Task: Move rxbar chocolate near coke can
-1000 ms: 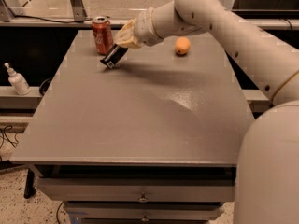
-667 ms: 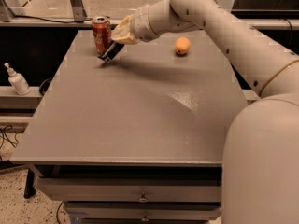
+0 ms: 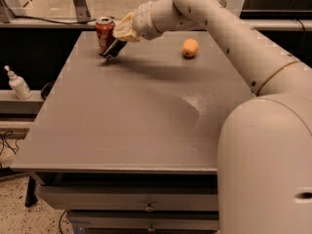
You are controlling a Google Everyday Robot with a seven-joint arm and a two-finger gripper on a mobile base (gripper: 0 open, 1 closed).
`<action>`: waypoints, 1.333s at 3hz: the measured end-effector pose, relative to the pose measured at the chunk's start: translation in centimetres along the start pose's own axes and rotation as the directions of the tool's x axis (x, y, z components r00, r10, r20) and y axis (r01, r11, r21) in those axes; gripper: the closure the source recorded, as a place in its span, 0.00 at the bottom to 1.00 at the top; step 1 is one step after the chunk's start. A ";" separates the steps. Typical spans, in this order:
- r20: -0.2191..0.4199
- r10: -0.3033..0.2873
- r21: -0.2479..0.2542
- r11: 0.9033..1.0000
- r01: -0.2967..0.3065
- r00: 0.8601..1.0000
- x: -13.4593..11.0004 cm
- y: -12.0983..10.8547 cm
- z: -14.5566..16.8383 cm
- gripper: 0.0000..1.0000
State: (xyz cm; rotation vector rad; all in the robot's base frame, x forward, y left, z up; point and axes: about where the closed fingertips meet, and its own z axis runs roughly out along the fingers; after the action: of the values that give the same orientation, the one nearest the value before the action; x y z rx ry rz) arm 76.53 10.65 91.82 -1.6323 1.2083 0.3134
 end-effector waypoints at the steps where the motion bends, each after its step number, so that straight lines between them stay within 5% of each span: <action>1: -0.013 0.036 0.005 0.999 -0.036 0.999 1.4 0.4 -0.5 1.00; 4: -0.062 0.123 0.012 0.992 -0.123 0.990 4.6 2.9 -2.8 0.36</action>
Offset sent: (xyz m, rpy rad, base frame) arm -0.0068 -0.0534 -0.0325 -0.0038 0.0928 -0.1070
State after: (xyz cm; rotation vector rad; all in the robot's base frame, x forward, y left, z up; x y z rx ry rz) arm 75.27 5.94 88.15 -1.5741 1.3596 0.3366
